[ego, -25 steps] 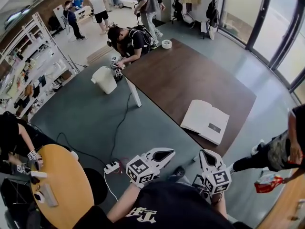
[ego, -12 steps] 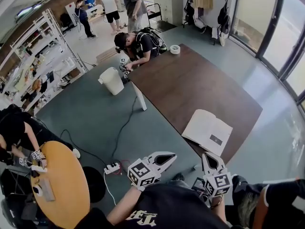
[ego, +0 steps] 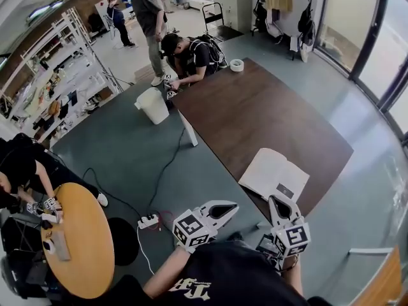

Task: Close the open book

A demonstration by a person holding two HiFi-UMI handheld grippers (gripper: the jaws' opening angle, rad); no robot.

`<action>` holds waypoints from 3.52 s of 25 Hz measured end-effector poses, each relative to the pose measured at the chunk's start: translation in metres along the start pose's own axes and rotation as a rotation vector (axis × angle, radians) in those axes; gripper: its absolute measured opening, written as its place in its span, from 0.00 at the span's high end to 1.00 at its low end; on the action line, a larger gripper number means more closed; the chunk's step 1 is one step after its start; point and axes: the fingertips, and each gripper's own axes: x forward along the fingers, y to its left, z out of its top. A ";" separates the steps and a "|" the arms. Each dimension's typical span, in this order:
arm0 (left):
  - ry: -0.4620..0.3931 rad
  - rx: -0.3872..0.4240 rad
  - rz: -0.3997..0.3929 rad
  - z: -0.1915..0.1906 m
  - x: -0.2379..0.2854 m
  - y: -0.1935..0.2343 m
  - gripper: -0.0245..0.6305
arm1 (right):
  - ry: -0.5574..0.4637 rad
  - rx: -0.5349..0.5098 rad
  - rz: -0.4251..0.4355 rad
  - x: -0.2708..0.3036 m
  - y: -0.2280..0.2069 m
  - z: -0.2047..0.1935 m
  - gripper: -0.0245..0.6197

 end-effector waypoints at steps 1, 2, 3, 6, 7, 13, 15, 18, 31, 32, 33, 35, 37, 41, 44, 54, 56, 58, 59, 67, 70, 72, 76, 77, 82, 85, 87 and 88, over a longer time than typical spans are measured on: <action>-0.003 -0.001 0.000 0.001 0.005 -0.001 0.95 | 0.003 -0.014 0.008 0.000 -0.002 0.001 0.98; -0.007 -0.001 -0.002 0.003 0.010 -0.002 0.95 | 0.008 -0.031 0.017 -0.001 -0.003 0.001 0.98; -0.011 0.000 -0.004 0.005 0.015 -0.004 0.95 | 0.013 -0.050 0.024 -0.002 -0.004 0.002 0.98; -0.018 0.011 -0.013 0.009 0.025 -0.008 0.95 | 0.021 -0.072 0.032 -0.007 -0.010 0.001 0.98; -0.017 0.013 -0.016 0.008 0.028 -0.009 0.95 | 0.022 -0.067 0.030 -0.009 -0.013 -0.001 0.98; -0.012 0.004 -0.014 0.004 0.042 -0.014 0.95 | 0.034 -0.042 0.022 -0.022 -0.027 -0.014 0.98; -0.017 -0.005 -0.008 0.003 0.046 -0.017 0.95 | 0.044 -0.038 0.028 -0.027 -0.029 -0.020 0.98; -0.022 -0.020 -0.007 0.000 0.050 -0.021 0.95 | 0.058 -0.049 0.029 -0.033 -0.034 -0.025 0.98; -0.002 -0.071 -0.006 -0.021 0.045 -0.020 0.95 | 0.150 -0.041 -0.007 -0.059 -0.026 -0.052 0.98; -0.002 -0.070 -0.011 -0.021 0.046 -0.020 0.95 | 0.156 -0.045 -0.011 -0.061 -0.027 -0.056 0.98; -0.004 -0.069 -0.017 -0.020 0.046 -0.020 0.95 | 0.153 -0.045 -0.016 -0.062 -0.027 -0.060 0.98; -0.005 -0.068 -0.031 -0.020 0.045 -0.021 0.95 | 0.141 -0.033 -0.030 -0.063 -0.024 -0.064 0.98; -0.006 -0.075 -0.045 -0.022 0.044 -0.022 0.95 | 0.139 -0.038 -0.043 -0.065 -0.021 -0.063 0.98; 0.002 -0.087 -0.068 -0.031 0.050 -0.021 0.95 | 0.173 -0.053 -0.080 -0.071 -0.020 -0.056 0.98; 0.000 -0.097 -0.077 -0.034 0.051 -0.017 0.95 | 0.143 -0.039 -0.092 -0.073 -0.022 -0.067 0.98; -0.001 -0.157 -0.087 -0.047 0.055 0.000 0.95 | 0.181 0.000 -0.119 -0.081 -0.018 -0.085 0.98; -0.007 -0.181 -0.079 -0.051 0.057 0.008 0.95 | 0.180 0.015 -0.130 -0.080 -0.018 -0.091 0.98; -0.008 -0.209 -0.070 -0.058 0.059 0.016 0.95 | 0.182 0.021 -0.134 -0.079 -0.017 -0.093 0.98; -0.007 -0.222 -0.067 -0.061 0.060 0.020 0.95 | 0.190 0.019 -0.134 -0.078 -0.016 -0.093 0.98; -0.061 -0.317 -0.024 -0.080 0.066 0.061 0.95 | 0.245 0.034 -0.155 -0.077 -0.014 -0.103 0.98; -0.076 -0.384 -0.040 -0.091 0.073 0.071 0.95 | 0.257 0.072 -0.176 -0.080 -0.013 -0.113 0.98; -0.075 -0.443 -0.068 -0.099 0.079 0.076 0.95 | 0.288 0.070 -0.171 -0.080 -0.011 -0.118 0.98; -0.060 -0.538 -0.073 -0.121 0.090 0.088 0.95 | 0.343 0.074 -0.165 -0.076 -0.007 -0.111 0.98; -0.053 -0.561 -0.067 -0.128 0.093 0.092 0.93 | 0.342 0.072 -0.159 -0.076 -0.006 -0.115 0.98; -0.030 -0.663 -0.056 -0.155 0.108 0.109 0.82 | 0.350 0.015 -0.147 -0.074 -0.007 -0.120 0.98; -0.014 -0.697 -0.043 -0.170 0.116 0.121 0.76 | 0.350 0.007 -0.147 -0.071 -0.009 -0.120 0.98; -0.010 -0.730 -0.041 -0.179 0.124 0.125 0.73 | 0.351 0.007 -0.154 -0.074 -0.013 -0.122 0.98; -0.005 -0.744 -0.042 -0.184 0.128 0.126 0.72 | 0.352 0.009 -0.158 -0.076 -0.014 -0.123 0.98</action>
